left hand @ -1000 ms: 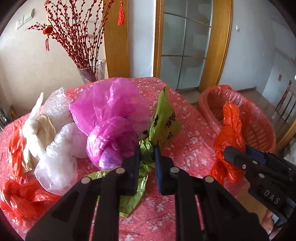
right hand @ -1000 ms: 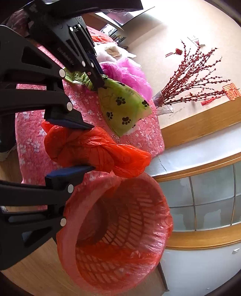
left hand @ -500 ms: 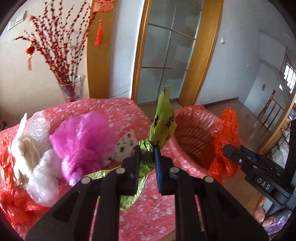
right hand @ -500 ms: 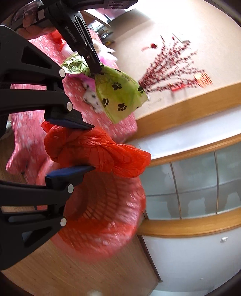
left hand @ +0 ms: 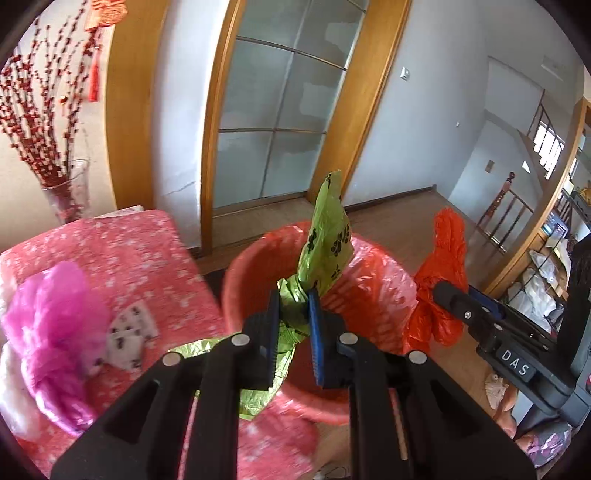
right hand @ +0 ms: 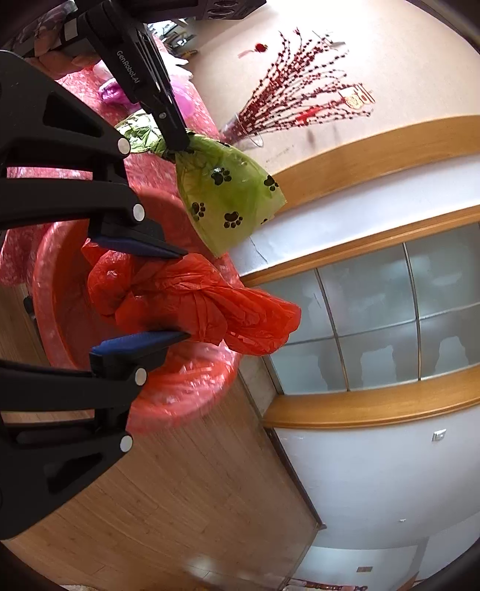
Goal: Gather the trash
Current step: 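Open both tools to drop the bags into the basket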
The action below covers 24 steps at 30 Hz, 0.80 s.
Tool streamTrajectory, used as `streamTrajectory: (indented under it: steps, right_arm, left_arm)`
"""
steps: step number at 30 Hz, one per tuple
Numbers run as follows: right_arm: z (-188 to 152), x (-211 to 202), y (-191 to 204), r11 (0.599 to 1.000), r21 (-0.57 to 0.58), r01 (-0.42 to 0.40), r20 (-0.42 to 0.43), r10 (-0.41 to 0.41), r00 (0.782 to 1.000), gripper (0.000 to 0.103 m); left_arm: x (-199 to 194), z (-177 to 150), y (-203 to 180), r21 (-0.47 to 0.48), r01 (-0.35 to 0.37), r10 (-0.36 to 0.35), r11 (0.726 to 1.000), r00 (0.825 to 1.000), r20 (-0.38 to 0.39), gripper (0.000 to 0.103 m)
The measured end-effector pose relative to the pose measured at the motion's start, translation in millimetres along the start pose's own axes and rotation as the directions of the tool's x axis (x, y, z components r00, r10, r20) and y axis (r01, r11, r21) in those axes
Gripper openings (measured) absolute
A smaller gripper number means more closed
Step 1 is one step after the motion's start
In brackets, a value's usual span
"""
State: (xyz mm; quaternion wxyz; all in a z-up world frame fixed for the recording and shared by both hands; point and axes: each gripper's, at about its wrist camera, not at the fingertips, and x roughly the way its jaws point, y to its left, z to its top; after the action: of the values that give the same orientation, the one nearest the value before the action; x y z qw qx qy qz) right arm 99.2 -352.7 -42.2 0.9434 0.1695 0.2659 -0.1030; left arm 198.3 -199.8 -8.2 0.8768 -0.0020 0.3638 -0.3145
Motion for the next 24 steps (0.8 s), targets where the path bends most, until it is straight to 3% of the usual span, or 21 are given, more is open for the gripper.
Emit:
streamTrajectory:
  steps: [9,12,13,14,18,24]
  right_arm:
    - [8.0,9.6,-10.3,1.000,0.018,0.008,0.005,-0.008,1.000,0.041]
    - [10.4,11.5,-13.7,1.000,0.021,0.002,0.009,-0.002,1.000,0.052]
    - [10.6,12.0,-14.5,1.000,0.022,0.004,0.011,-0.004,1.000,0.057]
    - [9.5,11.9,-16.3,1.000,0.023,0.006,0.012,-0.006,1.000,0.060]
    - [3.6,10.1,-21.2,0.999,0.046,0.019,0.007,-0.019,1.000,0.061]
    - [-5.4,1.5,-6.0,0.998,-0.020,0.062,0.025,-0.061,0.998,0.061]
  left_arm:
    - [26.8,9.3,-10.4,-0.004,0.035,-0.035,0.999,0.999,-0.035,0.018]
    - [30.6,4.2,-8.7,-0.027,0.037,-0.038,0.999,0.998,-0.049,0.026]
    - [31.9,3.6,-6.4,-0.033,0.035,-0.037,0.999,0.998,-0.052,0.033]
    - [32.2,1.4,-4.4,-0.036,0.029,-0.031,0.999,0.998,-0.052,0.038]
    - [27.2,-4.9,7.5,-0.044,-0.003,0.000,0.999,0.999,-0.049,0.038]
    - [-5.4,-19.3,26.3,-0.014,-0.107,0.108,0.994,0.994,0.008,0.042]
